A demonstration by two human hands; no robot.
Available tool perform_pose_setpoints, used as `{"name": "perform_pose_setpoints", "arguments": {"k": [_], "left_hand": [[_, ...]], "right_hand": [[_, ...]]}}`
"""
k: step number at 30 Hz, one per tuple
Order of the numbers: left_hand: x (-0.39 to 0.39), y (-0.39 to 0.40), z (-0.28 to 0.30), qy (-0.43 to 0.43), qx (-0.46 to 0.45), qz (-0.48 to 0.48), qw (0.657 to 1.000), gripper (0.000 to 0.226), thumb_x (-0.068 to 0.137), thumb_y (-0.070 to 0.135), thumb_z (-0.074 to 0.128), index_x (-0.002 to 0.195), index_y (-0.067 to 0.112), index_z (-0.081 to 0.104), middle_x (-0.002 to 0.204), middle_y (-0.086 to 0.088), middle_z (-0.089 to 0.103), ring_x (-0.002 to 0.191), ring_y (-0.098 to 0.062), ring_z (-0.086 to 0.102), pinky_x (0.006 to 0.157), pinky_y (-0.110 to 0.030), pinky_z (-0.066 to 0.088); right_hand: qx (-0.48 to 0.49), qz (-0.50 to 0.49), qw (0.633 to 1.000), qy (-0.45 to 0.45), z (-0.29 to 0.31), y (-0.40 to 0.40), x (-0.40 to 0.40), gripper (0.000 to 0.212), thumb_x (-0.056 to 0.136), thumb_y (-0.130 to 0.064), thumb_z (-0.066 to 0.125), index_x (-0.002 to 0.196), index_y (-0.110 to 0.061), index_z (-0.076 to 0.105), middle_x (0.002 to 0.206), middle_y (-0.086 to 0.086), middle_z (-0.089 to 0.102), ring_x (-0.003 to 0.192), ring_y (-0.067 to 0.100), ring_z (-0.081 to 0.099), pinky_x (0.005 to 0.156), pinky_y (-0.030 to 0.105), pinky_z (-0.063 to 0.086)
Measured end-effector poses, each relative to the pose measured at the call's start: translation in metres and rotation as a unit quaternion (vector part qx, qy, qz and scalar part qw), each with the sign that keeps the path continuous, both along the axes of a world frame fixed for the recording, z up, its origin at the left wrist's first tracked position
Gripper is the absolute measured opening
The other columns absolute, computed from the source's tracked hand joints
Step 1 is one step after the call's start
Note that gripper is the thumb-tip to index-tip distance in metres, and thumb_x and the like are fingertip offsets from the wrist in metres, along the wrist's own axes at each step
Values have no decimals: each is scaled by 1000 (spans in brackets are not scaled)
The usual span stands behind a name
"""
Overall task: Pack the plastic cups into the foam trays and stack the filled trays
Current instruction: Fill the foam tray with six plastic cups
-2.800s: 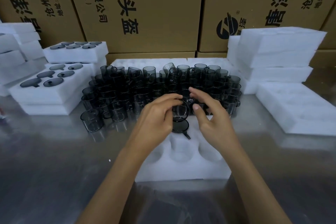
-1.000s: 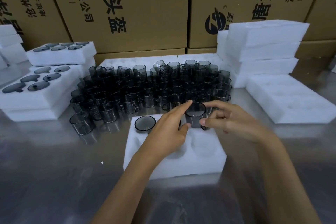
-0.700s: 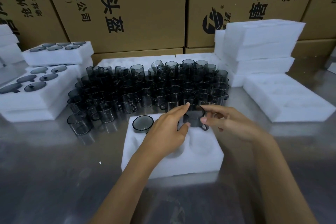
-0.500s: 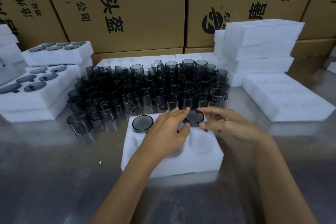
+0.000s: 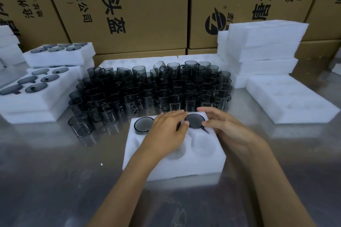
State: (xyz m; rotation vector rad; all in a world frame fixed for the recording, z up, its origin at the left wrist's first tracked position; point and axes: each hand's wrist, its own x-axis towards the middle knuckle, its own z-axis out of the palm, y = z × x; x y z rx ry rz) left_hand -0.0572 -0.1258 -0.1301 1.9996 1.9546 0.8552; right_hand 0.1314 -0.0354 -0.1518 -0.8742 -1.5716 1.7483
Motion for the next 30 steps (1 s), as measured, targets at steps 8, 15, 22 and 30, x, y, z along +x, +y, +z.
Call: {"name": "perform_pose_setpoints", "arguments": {"k": [8,15,22,30], "left_hand": [[-38,45,26,-86,-27,104,991,40,95,12,57,133,26,60,131,-5,57,114,-18,54,93,-26,40],[-34,64,20,-10,-67,98,993,10,91,11,67,96,17,73,90,-3,65,85,-15,60,83,-30,50],[-28,34,32,21,151,32,988,9,94,9,64,100,12,69,108,0,56,93,-15,53,81,-23,41],[-12,-16,22,-11,293,-39,955,25,93,4,64,117,12,66,132,1,54,121,-12,55,96,-33,51]], "right_hand": [[-15,-12,1000,9,6,-4,-2,44,70,-13,73,112,-28,74,108,7,75,96,23,72,90,39,53],[-2,-36,999,-32,7,-5,-4,34,76,-22,72,107,-35,76,104,9,75,94,23,73,86,34,55],[177,-207,962,-24,16,-3,-20,40,84,-17,79,117,-36,68,111,-10,70,105,13,65,90,22,53],[441,-167,878,-82,39,-34,-42,63,80,-24,81,134,-38,52,126,-23,59,116,3,57,94,25,49]]}}
